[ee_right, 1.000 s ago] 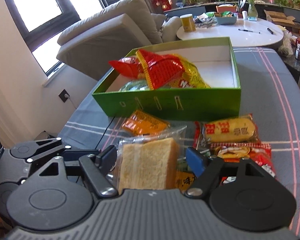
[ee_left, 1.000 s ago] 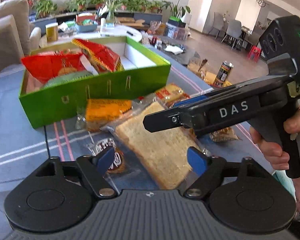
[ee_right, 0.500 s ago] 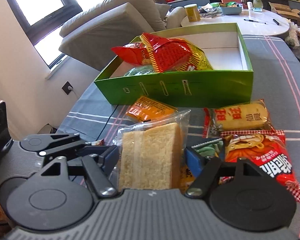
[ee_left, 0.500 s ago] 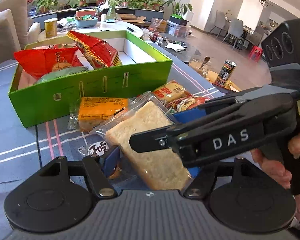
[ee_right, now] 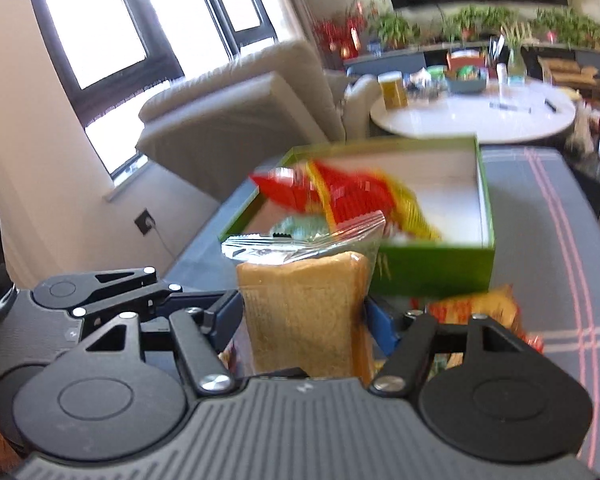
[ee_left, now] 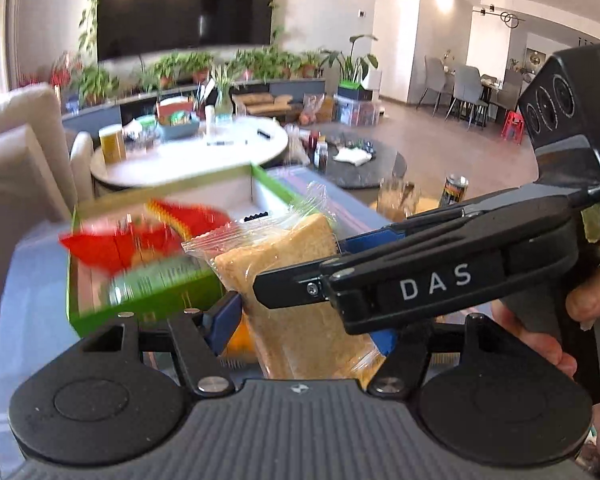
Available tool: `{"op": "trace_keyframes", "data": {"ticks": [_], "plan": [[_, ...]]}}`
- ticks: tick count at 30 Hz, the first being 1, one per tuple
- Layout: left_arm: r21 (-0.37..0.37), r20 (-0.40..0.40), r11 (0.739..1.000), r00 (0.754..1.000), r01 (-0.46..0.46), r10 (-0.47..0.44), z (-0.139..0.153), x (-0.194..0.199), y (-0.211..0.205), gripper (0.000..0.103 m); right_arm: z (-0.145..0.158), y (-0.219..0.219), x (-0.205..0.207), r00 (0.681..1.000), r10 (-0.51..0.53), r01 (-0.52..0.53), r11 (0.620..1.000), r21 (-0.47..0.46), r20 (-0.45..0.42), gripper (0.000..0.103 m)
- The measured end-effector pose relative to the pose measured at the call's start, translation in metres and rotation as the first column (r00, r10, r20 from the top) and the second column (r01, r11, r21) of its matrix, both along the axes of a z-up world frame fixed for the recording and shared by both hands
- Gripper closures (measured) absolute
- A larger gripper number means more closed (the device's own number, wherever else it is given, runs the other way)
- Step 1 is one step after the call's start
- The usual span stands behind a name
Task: Organize snacks
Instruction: 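Lift the bread loaf with the right gripper and carry it over the box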
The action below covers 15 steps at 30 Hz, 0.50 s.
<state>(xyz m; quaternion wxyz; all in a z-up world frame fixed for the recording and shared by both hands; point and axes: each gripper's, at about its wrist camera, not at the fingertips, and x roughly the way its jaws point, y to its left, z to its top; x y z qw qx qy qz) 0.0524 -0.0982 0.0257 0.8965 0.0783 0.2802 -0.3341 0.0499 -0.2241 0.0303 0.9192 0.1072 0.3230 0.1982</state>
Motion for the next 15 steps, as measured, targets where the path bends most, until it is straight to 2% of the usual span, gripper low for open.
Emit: {"op": "trace_keyframes", "data": {"ticks": [4, 10, 15], "plan": [[0.003, 0.058, 1.0, 0.998, 0.003, -0.003, 0.018, 0.01, -0.011, 0.041, 0.015, -0.008, 0.009, 0.998, -0.018, 0.017, 1.0, 0.022, 0.057, 0.018], [-0.027, 0.071, 1.0, 0.997, -0.007, 0.009, 0.037, 0.038, -0.023, 0.04, 0.035, -0.019, 0.029, 0.991, -0.047, 0.044, 0.999, 0.029, 0.126, 0.018], [-0.028, 0.094, 1.0, 0.996, -0.008, 0.011, 0.043, 0.06, -0.035, 0.039, 0.04, -0.028, 0.047, 0.982, -0.086, 0.08, 0.996, 0.042, 0.171, 0.018]]}}
